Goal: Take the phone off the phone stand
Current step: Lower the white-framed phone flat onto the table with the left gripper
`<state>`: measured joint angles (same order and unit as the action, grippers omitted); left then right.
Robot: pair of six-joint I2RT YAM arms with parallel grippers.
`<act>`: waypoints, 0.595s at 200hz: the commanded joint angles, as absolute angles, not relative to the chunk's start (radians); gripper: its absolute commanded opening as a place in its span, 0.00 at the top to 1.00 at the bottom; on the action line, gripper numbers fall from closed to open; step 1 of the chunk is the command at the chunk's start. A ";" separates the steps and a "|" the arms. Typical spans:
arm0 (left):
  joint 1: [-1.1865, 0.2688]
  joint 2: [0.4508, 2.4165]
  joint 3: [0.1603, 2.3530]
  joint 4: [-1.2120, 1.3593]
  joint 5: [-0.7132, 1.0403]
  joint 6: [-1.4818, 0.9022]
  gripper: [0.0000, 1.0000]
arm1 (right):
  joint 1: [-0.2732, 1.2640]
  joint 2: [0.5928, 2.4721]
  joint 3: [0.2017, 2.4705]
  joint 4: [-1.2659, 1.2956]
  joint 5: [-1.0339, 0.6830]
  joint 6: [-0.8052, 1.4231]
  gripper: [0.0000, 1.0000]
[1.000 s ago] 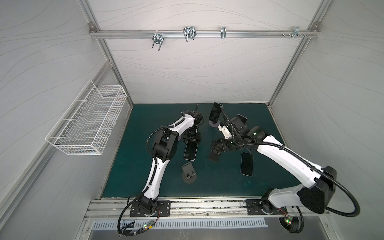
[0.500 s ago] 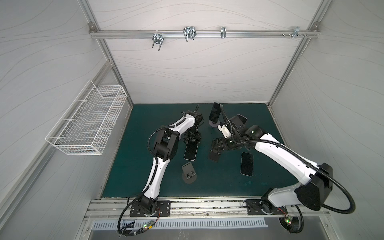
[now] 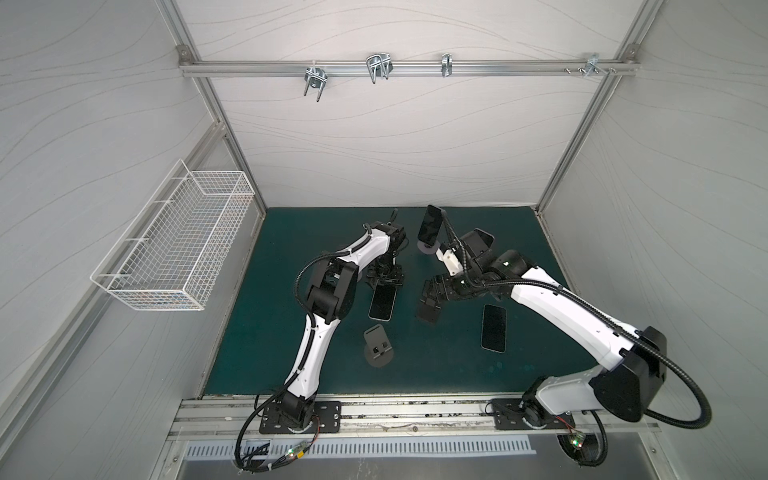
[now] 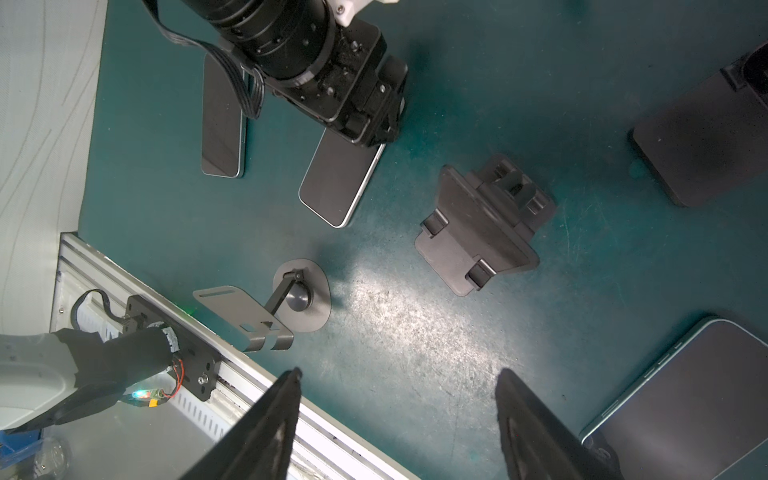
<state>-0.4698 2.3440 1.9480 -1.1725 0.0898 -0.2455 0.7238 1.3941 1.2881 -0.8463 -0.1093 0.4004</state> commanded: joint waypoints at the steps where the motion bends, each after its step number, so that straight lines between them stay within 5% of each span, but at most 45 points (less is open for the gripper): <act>1: -0.463 2.344 1.936 -1.110 0.082 -0.242 0.12 | 0.717 1.373 1.306 -0.862 -0.119 0.390 0.25; 119: -0.465 2.254 1.922 -1.093 0.103 -0.250 0.11 | 0.717 1.371 1.349 -0.891 -0.121 0.409 0.24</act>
